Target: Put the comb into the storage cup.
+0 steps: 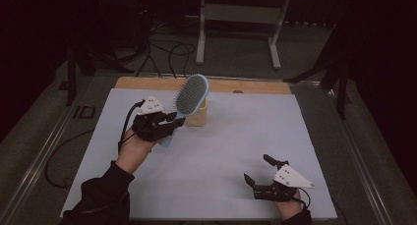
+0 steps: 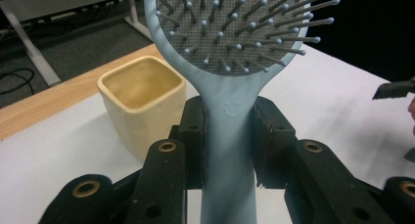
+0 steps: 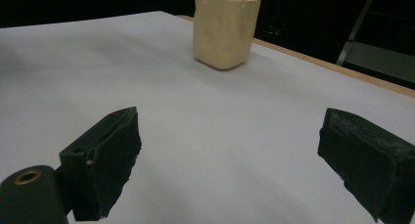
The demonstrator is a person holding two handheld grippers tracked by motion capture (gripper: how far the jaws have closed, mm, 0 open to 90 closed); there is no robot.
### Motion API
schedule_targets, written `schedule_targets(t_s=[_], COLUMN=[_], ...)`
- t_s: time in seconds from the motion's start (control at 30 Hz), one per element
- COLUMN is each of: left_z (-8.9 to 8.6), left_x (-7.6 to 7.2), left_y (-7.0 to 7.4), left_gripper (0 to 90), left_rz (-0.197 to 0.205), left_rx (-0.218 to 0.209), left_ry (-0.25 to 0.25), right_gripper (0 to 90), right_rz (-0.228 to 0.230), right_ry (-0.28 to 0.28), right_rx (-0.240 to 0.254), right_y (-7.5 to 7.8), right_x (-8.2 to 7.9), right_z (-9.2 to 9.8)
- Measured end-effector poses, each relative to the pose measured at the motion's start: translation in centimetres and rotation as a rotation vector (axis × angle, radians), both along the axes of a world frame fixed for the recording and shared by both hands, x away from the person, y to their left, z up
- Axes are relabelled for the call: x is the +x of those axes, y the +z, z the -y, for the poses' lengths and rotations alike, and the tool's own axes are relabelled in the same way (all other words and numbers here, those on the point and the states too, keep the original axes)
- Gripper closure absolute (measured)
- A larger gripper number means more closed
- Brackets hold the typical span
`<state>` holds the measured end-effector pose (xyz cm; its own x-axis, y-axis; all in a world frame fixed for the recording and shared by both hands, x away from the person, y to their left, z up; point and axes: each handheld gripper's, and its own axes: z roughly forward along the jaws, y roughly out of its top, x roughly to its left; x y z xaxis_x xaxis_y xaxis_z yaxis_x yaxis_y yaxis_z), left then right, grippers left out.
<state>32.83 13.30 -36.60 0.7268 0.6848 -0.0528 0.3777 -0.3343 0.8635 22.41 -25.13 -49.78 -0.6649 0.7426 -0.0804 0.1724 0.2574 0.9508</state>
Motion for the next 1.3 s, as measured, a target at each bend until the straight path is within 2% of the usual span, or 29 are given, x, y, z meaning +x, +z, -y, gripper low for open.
schedule_targets(t_s=[0.17, 0.23, 0.33, 0.67, 0.93, 1.3], left_z=[0.2, 0.3, 0.6, 1.6, 2.0, 2.4], left_x=[0.6, 0.8, 1.2, 2.7, 4.2, 6.5], left_y=[0.5, 0.8, 1.0, 1.7, 2.1, 2.2], left_gripper=[70.1, 70.1, 70.1, 70.1, 70.1, 70.1], left_rz=[0.004, 0.015, 0.008, 0.016, 0.049, 0.025], left_rx=[-0.024, -0.016, -0.033, -0.043, -0.067, -0.121], left_ry=[0.016, 0.027, 0.042, 0.044, 0.064, 0.078], right_gripper=[8.4, 8.3, 8.3, 8.3, 8.3, 8.3], right_rz=[0.000, 0.000, 0.003, 0.002, 0.001, -0.001], right_ry=[-0.001, 0.001, 0.002, 0.004, 0.006, 0.006], right_rx=[-0.002, -0.001, -0.004, -0.001, 0.000, 0.004], right_y=[0.0, 0.0, 0.0, 0.0, 0.0, 0.0], right_x=[0.0, 0.0, 0.0, 0.0, 0.0, 0.0], right_z=[0.0, 0.0, -0.1, 0.0, 0.0, 0.0])
